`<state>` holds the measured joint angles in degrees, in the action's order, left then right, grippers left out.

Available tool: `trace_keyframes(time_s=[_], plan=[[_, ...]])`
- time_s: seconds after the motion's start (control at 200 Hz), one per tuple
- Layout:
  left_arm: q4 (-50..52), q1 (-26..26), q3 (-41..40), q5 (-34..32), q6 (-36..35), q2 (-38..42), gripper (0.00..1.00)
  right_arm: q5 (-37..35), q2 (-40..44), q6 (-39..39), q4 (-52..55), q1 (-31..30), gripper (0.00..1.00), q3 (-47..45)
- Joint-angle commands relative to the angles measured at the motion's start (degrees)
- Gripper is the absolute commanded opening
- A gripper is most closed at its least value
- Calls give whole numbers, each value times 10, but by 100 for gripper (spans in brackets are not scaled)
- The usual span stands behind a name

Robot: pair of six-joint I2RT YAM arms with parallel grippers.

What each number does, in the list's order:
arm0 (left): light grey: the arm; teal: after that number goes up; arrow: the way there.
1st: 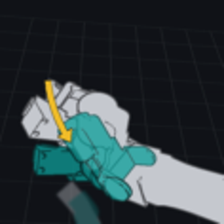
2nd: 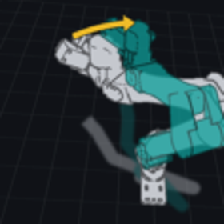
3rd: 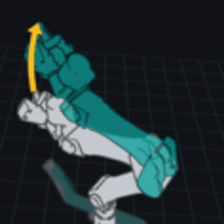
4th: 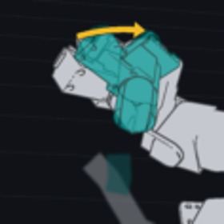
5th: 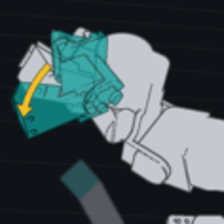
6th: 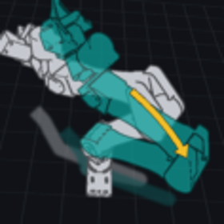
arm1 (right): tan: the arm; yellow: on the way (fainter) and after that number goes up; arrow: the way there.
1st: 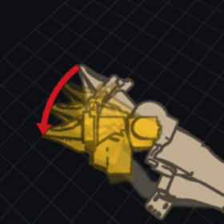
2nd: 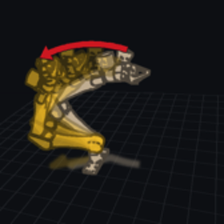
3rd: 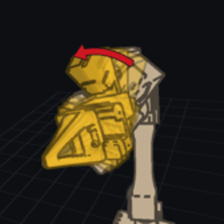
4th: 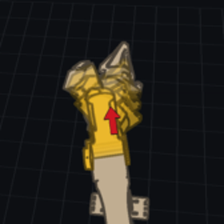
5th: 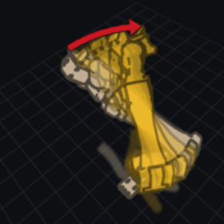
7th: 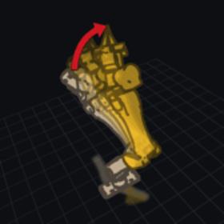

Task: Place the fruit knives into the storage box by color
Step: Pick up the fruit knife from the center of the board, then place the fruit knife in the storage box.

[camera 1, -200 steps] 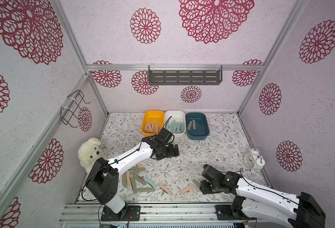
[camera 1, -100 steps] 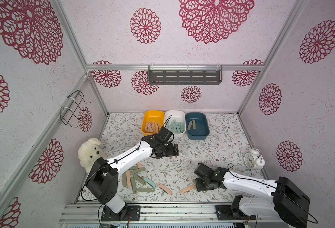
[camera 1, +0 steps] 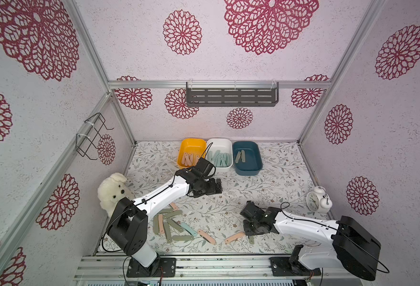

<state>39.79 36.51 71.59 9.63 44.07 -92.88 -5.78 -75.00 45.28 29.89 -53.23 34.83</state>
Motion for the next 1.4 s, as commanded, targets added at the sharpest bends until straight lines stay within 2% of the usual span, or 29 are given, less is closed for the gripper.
trace_keyframes(time_s=[0.0,0.275,0.495,0.746,0.941,1.306,1.396], plan=[[-2,-7,1,4,-11,14,97,-5,10,7,10,16,28,-9],[-4,-13,4,4,-14,14,97,-11,7,-33,7,78,25,22],[-10,-24,12,3,-16,5,97,-29,-23,-106,10,165,24,114],[-11,-32,80,-3,-24,-46,97,-35,-138,-206,15,255,23,300],[-8,-53,110,11,-24,-73,97,-35,-266,-260,22,302,23,490],[13,-78,102,0,-10,-82,97,-21,-488,-292,49,348,23,790],[13,-78,89,-7,-5,-75,97,-25,-526,-296,51,351,23,829]])
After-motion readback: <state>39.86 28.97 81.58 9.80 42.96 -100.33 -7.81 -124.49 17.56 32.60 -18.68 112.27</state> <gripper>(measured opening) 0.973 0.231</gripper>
